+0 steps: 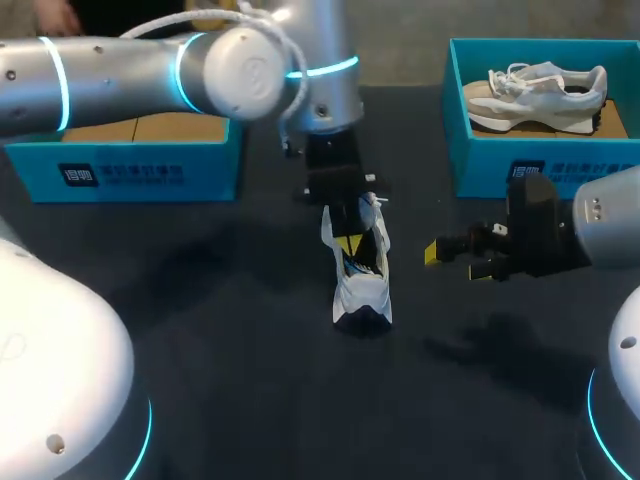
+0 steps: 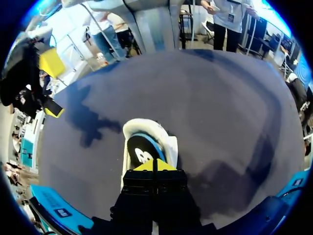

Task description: Take the shoe out of the shoebox, open the shoe tongue, remove and reinsert the insole, then place the shoe into the shoebox

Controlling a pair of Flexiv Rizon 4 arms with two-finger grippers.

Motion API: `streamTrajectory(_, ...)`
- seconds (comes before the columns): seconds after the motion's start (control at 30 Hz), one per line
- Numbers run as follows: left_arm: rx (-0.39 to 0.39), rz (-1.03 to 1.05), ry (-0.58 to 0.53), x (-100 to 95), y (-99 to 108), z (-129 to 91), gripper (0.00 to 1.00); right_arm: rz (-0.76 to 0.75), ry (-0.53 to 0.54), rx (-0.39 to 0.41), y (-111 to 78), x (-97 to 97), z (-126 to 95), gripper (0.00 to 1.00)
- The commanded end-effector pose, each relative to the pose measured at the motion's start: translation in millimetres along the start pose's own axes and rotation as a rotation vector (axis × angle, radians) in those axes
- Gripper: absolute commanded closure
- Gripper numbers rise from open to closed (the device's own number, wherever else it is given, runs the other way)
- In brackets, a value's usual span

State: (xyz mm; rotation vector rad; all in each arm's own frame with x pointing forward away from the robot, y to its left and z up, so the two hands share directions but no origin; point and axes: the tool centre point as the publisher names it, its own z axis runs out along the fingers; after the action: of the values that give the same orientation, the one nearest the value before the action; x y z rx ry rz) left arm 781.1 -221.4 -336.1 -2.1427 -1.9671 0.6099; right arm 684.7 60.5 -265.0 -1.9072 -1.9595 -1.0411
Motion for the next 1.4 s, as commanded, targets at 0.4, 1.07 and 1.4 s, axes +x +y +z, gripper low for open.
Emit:
streamTrajectory(0.4,-0.002,-0.025,0.074,-0.8,4.1,28.8,1.00,0.001,-0.001,-0.002,-1.7,0.5,-0.3,0.00)
streamTrajectory(1.07,0.011,0.022,0.062,-7.0,-18.8,20.6,1.00,0.001,-0.001,-0.002,-1.7,0.5,-0.3,0.00)
streamTrajectory(1.4,0.039,0.017,0.093,-7.4,-15.0,46.7,1.00,0.001,-0.001,-0.002,-1.7,0.5,-0.3,0.00)
